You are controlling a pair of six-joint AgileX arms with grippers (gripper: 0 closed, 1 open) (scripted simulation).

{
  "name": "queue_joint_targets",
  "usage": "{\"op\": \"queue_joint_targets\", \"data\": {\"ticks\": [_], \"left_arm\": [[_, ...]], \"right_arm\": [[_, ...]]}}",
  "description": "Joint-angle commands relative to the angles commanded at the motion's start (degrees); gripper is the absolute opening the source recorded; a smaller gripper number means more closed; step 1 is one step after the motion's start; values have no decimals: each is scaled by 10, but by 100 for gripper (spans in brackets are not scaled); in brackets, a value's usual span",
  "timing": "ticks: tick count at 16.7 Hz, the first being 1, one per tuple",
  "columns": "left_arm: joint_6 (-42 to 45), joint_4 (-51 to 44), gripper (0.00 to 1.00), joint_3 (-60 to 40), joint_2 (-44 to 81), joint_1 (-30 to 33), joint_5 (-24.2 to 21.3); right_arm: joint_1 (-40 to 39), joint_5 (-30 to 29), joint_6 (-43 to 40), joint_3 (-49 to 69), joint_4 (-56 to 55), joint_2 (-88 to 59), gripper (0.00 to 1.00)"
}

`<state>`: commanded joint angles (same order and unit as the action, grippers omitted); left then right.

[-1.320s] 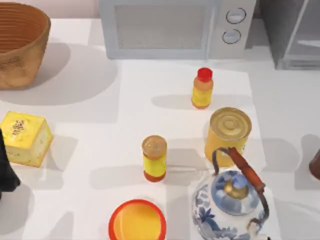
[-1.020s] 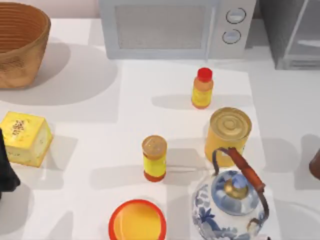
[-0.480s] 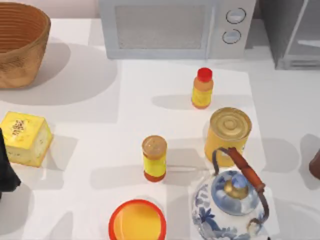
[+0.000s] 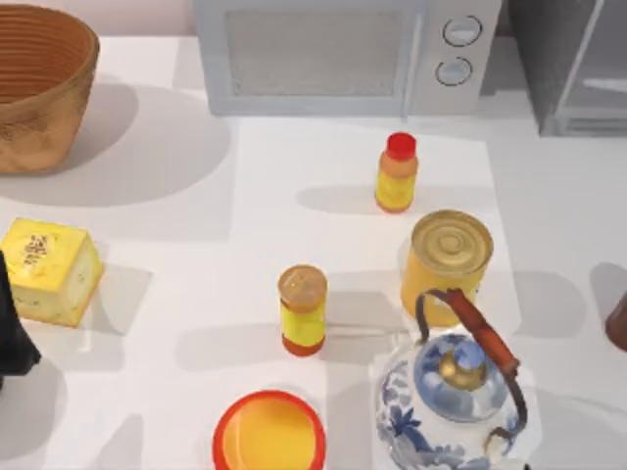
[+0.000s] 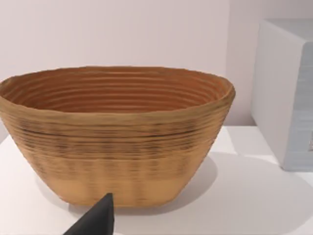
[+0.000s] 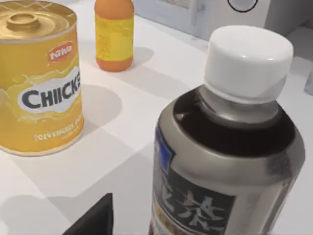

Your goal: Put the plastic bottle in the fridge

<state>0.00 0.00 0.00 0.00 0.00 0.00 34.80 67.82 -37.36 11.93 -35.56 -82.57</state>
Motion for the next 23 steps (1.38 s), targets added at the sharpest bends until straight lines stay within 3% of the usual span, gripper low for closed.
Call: {"op": "queue_joint_targets", "data": {"ticks": [4,7,15,23], "left_arm": [[0,0,100,0,0,0,0],[0,0,100,0,0,0,0],[0,0,100,0,0,0,0],[0,0,100,0,0,0,0]], "right_arm": [[46,109,-46,13,-48,-130,100],[58,142,-60,17,-63,-166,100],[54,139,-33,19,-101,-181,100],[-13,78,142,18,-377,-285,100]]}}
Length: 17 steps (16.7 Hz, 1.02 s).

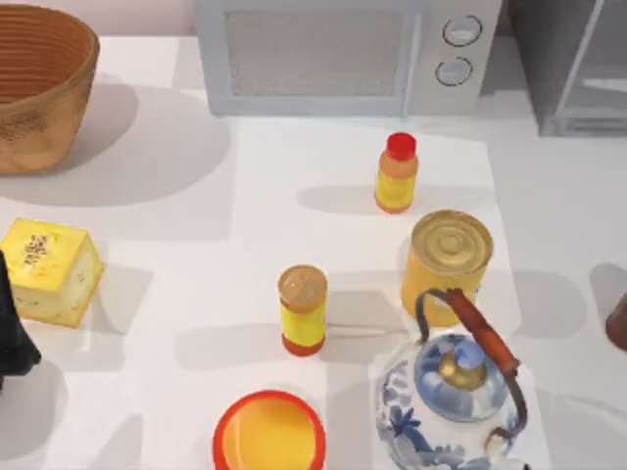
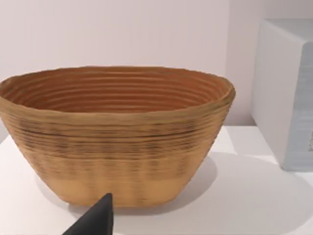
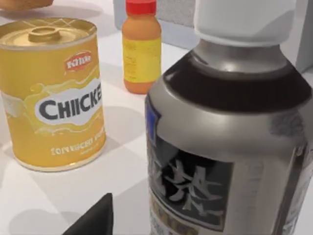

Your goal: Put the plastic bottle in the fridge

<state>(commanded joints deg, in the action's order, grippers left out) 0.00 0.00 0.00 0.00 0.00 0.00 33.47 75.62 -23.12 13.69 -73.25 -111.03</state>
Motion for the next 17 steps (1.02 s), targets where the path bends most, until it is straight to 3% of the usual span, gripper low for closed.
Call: {"op": "queue_joint_targets", "data": {"ticks": [6,12,17], "left_arm": [[0,0,100,0,0,0,0],[0,0,100,0,0,0,0],[0,0,100,0,0,0,0]], "right_arm": [[-82,-77,104,-8,-162,-53,100],[-92,-87,113,-9,-175,-57,100],[-92,-87,113,-9,-175,-57,63]]}}
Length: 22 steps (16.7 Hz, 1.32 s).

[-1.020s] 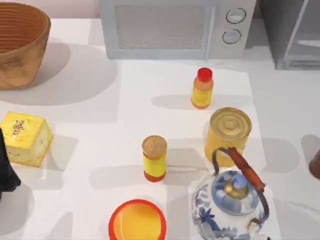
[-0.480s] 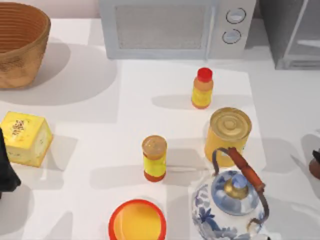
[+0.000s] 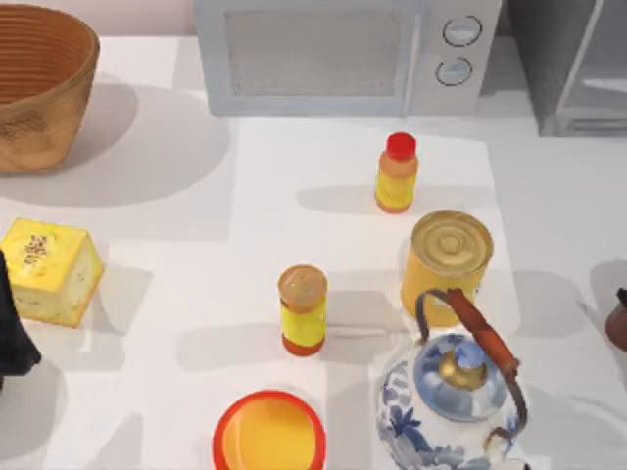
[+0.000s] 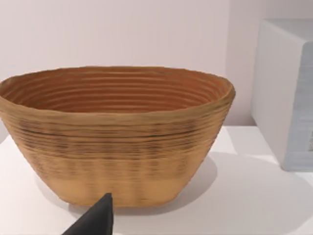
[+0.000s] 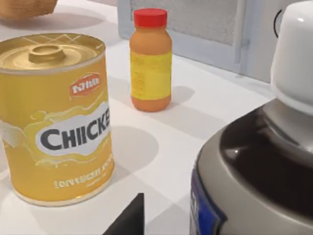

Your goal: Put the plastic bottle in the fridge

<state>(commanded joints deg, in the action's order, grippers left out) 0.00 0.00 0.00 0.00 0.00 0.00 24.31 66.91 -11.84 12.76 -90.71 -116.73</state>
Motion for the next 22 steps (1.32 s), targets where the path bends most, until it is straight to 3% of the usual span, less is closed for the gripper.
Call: {"op": "queue_joint_targets", "data": {"ticks": [8,18,22], "left_arm": [[0,0,100,0,0,0,0],[0,0,100,0,0,0,0],[0,0,100,0,0,0,0]], "right_arm": [[0,0,0,0,0,0,3],[1,0,0,1,0,0,1],[13,16,-40,46,60,30,1]]}}
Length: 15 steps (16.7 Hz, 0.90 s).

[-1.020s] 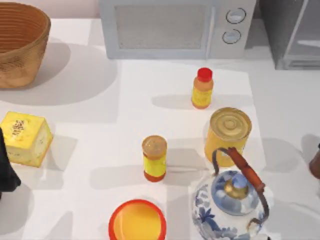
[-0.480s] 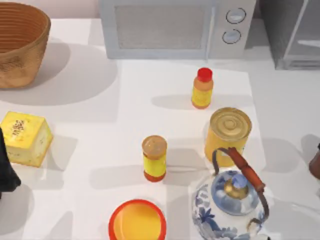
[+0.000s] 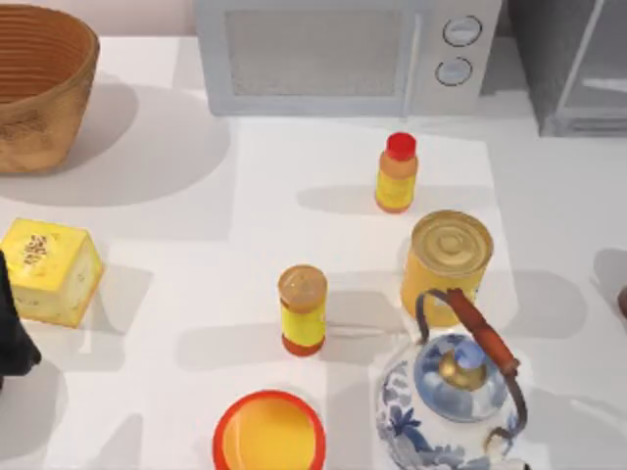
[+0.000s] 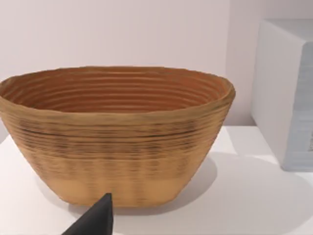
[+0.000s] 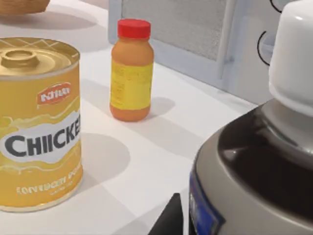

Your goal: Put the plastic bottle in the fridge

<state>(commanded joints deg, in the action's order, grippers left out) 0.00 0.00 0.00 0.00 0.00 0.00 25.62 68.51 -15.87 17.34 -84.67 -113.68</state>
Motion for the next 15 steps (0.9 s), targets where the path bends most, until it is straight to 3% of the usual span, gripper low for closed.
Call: {"op": "queue_joint_targets", "data": {"ticks": [5,15], "left_arm": [[0,0,100,0,0,0,0],[0,0,100,0,0,0,0]], "right_arm": [[39,53,-120,103,210,67,1],[157,162,-453,230,842,132,1]]}}
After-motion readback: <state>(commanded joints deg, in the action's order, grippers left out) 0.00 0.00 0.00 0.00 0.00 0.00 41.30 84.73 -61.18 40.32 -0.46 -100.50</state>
